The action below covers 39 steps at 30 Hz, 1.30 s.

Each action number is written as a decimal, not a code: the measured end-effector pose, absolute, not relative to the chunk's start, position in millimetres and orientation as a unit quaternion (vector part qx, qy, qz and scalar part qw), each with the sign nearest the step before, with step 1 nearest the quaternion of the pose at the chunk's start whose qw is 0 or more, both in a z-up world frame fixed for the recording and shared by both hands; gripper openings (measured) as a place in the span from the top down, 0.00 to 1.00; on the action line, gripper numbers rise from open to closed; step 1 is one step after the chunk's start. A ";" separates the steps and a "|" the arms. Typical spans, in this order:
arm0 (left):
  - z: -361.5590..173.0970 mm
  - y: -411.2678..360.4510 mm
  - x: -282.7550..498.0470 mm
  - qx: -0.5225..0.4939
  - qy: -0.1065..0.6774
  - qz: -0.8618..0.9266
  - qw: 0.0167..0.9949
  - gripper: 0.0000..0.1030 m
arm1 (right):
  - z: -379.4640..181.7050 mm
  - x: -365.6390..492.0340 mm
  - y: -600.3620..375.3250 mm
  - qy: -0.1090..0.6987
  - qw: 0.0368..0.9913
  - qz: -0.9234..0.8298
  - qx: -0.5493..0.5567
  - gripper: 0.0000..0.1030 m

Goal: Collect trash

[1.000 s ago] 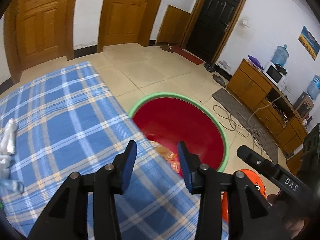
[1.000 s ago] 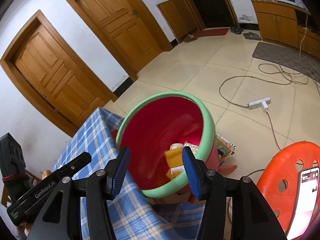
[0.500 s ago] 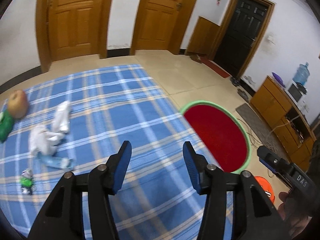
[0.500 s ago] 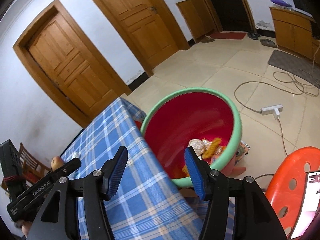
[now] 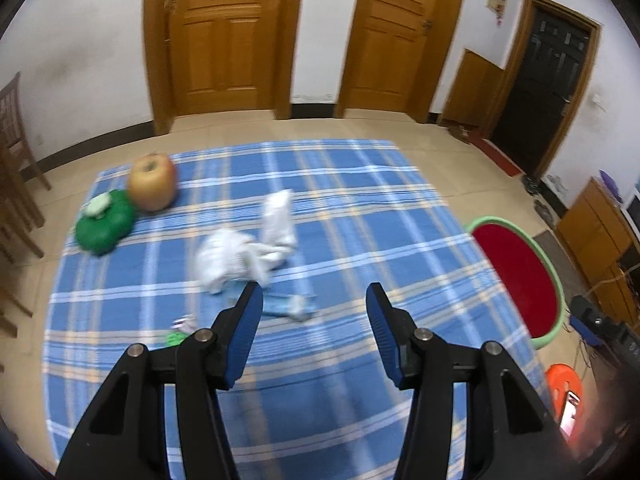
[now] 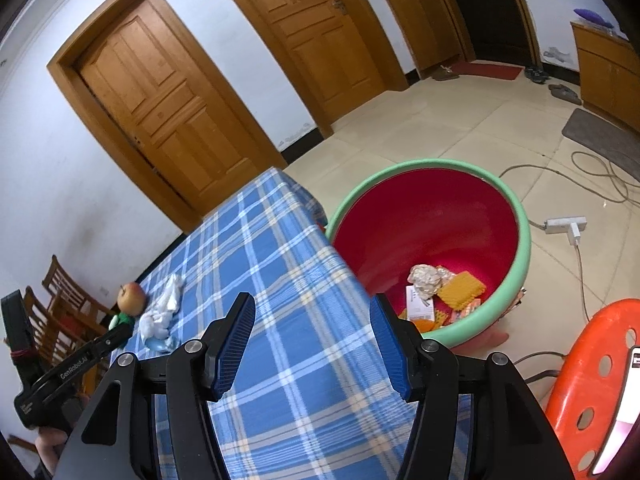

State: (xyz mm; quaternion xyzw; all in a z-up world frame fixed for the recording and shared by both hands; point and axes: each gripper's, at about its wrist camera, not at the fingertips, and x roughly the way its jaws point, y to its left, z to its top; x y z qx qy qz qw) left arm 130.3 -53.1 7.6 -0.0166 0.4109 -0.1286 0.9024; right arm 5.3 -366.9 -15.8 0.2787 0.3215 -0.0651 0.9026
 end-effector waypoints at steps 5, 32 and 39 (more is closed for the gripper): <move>-2.7 -20.8 131.5 -0.017 0.422 -0.092 0.902 0.48 | -18.0 8.9 -357.9 0.330 0.901 -0.053 0.275 0.41; -68.5 22.0 140.6 0.010 0.460 -0.056 0.886 0.71 | -21.3 40.3 -301.4 0.371 0.899 0.001 0.231 0.41; -64.8 29.9 138.3 -0.017 0.454 -0.067 0.888 0.76 | -25.7 60.8 -269.9 0.386 0.898 0.031 0.209 0.41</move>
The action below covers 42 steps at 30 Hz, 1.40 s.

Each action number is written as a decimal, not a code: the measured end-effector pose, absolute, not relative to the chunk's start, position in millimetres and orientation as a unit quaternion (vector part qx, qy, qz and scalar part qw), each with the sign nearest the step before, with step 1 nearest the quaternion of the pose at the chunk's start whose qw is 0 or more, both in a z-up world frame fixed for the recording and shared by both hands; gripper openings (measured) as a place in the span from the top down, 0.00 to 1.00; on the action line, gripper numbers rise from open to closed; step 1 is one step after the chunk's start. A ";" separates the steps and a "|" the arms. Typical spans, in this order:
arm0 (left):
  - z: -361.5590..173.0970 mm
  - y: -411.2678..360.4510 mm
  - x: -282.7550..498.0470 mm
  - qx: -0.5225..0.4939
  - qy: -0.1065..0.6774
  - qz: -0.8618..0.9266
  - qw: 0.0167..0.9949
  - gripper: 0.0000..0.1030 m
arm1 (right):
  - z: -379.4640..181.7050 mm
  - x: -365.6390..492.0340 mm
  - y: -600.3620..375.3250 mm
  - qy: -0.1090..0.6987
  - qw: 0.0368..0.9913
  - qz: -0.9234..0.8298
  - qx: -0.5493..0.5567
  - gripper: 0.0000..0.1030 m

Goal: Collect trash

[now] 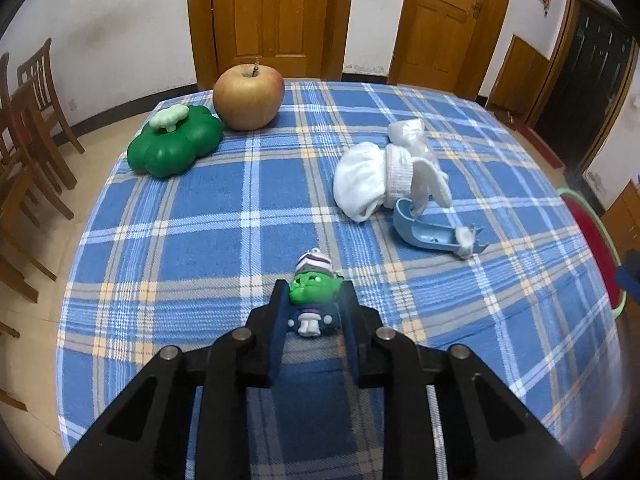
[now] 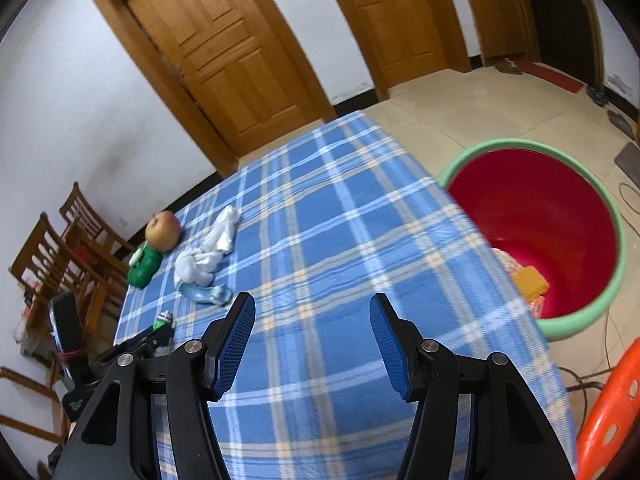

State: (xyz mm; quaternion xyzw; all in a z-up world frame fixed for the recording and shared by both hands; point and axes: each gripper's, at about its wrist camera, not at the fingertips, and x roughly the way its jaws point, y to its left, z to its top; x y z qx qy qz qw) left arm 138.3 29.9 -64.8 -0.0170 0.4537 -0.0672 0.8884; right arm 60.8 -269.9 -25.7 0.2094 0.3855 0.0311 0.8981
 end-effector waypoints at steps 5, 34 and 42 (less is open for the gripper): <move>-57.1 37.1 133.8 -0.035 0.443 -0.069 0.893 0.76 | -30.3 79.8 -243.5 0.399 0.895 0.062 0.192 0.41; -40.4 55.8 122.5 -0.089 0.419 -0.079 0.900 0.76 | -77.9 154.7 -145.8 0.452 0.874 0.116 0.134 0.86; -32.1 43.9 119.9 -0.083 0.413 -0.090 0.902 0.76 | -65.9 137.9 -165.6 0.428 0.886 0.110 0.138 0.88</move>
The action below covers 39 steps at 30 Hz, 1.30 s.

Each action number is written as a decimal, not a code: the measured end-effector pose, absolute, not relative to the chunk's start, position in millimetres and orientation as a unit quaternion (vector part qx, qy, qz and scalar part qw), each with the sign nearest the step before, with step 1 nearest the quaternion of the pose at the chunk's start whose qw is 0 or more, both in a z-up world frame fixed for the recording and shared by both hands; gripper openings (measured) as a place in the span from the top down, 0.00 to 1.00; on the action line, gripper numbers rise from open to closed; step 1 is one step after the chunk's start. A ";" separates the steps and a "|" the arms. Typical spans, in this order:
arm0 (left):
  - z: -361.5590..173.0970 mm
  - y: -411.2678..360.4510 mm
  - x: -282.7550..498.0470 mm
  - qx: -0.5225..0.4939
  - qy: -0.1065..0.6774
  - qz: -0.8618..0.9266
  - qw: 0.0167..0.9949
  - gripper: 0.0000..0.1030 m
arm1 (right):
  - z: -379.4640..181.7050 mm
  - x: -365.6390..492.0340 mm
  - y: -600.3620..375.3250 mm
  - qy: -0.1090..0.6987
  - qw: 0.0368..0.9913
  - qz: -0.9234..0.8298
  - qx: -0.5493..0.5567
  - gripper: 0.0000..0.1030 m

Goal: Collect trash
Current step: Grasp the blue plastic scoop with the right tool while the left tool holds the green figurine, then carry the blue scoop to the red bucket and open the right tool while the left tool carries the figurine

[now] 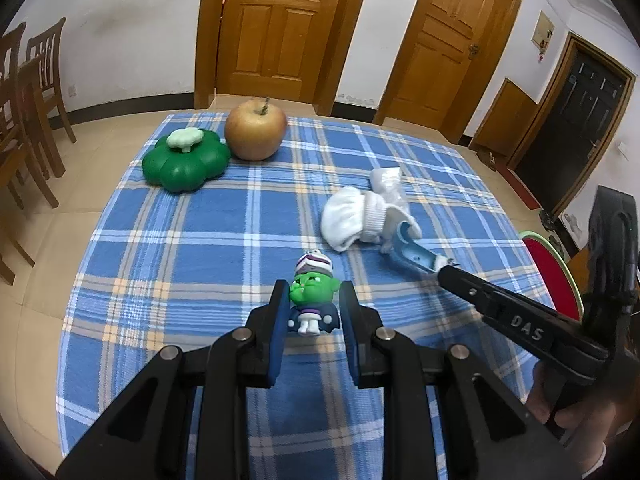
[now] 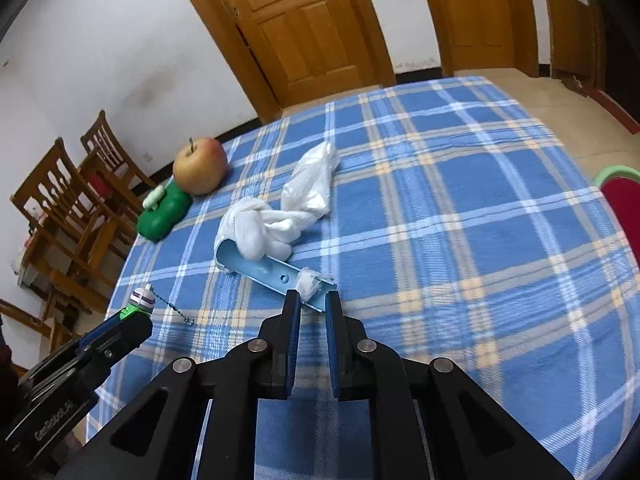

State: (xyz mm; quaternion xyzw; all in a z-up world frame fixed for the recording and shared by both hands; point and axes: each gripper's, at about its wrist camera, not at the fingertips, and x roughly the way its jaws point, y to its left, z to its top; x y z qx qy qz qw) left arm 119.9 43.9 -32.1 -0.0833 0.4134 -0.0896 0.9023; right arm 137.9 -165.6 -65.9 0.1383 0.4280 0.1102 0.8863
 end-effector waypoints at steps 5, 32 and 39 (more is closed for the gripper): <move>-25.3 32.5 117.8 -0.080 0.409 -0.101 0.903 0.76 | -53.3 122.1 -187.9 0.410 0.894 0.104 0.152 0.88; 2.3 -90.0 117.9 -0.038 0.410 -0.205 0.888 0.76 | -39.6 33.1 -378.3 0.344 0.902 -0.079 0.248 0.88; 3.4 -131.8 119.3 -0.016 0.413 -0.233 0.880 0.76 | -57.3 22.9 -414.7 0.348 0.890 -0.119 0.270 0.88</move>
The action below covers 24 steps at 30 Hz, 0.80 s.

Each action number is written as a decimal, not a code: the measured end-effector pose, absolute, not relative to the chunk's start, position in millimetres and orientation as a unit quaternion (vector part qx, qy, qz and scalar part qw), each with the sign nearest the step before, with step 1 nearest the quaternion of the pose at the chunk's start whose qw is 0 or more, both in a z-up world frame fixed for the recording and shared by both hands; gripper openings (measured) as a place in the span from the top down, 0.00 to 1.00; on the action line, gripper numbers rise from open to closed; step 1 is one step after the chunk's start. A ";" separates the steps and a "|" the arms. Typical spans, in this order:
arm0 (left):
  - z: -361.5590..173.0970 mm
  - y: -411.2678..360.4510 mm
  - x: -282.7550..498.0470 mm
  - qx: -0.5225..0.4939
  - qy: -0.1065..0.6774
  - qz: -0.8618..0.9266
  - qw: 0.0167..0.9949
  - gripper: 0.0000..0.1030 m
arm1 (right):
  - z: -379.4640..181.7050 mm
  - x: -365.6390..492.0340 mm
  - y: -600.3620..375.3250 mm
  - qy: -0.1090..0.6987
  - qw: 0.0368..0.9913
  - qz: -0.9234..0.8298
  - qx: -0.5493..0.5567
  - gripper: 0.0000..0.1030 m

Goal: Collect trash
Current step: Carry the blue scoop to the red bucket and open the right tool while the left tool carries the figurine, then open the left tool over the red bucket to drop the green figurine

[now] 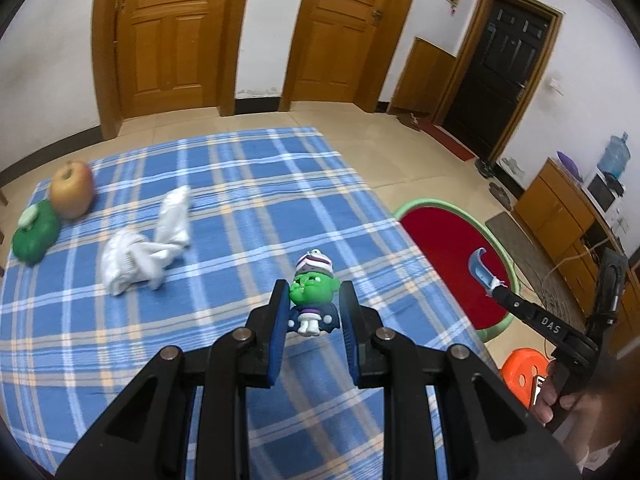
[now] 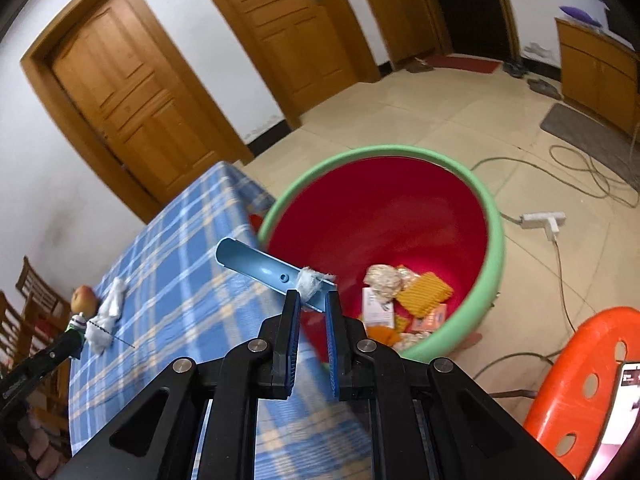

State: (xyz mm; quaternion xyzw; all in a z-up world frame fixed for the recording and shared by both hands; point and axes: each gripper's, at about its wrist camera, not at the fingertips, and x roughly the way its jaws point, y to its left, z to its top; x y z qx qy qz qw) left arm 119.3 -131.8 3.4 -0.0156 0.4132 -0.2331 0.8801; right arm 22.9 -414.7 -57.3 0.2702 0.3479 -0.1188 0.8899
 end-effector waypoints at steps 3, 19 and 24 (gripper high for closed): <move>4.0 -146.6 120.5 -0.009 0.415 -0.243 0.877 0.76 | -62.4 20.1 -427.2 0.350 0.885 -0.129 0.278 0.86; -0.6 -234.4 120.4 0.035 0.412 -0.313 0.855 0.76 | -54.7 3.0 -452.5 0.327 0.892 -0.145 0.277 0.78; -4.7 -257.1 120.1 0.039 0.412 -0.333 0.847 0.76 | -50.0 -4.4 -458.5 0.314 0.894 -0.146 0.284 0.67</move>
